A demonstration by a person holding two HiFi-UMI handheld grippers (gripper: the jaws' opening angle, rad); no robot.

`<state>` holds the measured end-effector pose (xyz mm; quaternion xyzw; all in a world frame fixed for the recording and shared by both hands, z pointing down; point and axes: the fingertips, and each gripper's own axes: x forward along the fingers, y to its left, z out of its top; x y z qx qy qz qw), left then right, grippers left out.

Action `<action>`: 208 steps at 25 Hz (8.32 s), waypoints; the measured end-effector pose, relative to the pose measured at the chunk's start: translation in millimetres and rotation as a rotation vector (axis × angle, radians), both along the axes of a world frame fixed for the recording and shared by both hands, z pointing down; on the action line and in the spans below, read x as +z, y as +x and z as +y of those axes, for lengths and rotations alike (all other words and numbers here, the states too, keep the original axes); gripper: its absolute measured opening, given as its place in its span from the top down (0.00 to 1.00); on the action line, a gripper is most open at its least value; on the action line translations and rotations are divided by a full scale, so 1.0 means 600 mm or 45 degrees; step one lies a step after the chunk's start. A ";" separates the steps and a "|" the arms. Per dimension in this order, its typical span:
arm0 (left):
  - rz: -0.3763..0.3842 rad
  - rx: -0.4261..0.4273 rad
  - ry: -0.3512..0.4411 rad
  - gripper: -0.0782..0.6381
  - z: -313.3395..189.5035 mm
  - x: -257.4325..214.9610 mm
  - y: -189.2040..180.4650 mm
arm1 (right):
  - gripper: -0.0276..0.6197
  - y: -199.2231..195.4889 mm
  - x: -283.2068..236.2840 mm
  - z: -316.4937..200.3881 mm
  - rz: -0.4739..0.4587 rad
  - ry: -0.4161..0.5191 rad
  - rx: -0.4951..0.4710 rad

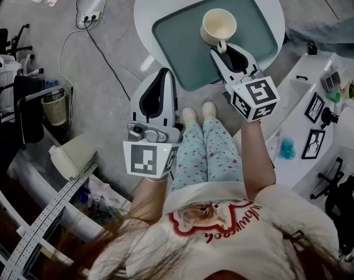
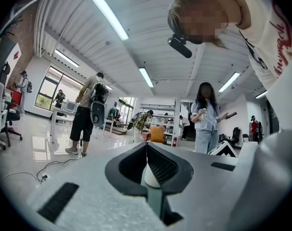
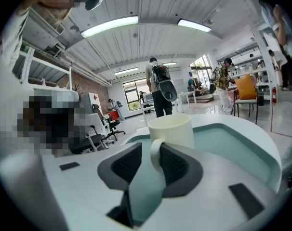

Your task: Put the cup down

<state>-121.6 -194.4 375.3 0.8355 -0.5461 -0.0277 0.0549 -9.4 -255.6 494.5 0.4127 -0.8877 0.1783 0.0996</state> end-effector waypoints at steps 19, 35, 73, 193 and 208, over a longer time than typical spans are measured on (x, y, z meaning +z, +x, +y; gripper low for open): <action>0.005 0.046 -0.014 0.87 -0.018 0.011 0.022 | 0.81 0.043 -0.021 0.001 0.070 0.027 0.083; 0.030 0.085 0.002 0.87 -0.031 -0.006 0.061 | 0.81 0.055 -0.127 0.009 0.025 0.190 0.062; 0.036 0.086 0.084 0.87 -0.030 -0.147 0.083 | 0.91 0.029 -0.355 0.016 -0.043 0.377 -0.004; -0.025 0.009 0.299 0.87 0.806 -0.307 0.226 | 0.91 0.112 -0.546 0.856 -0.112 0.697 -0.323; -0.015 0.011 0.301 0.87 0.814 -0.310 0.217 | 0.91 0.108 -0.549 0.870 -0.128 0.692 -0.311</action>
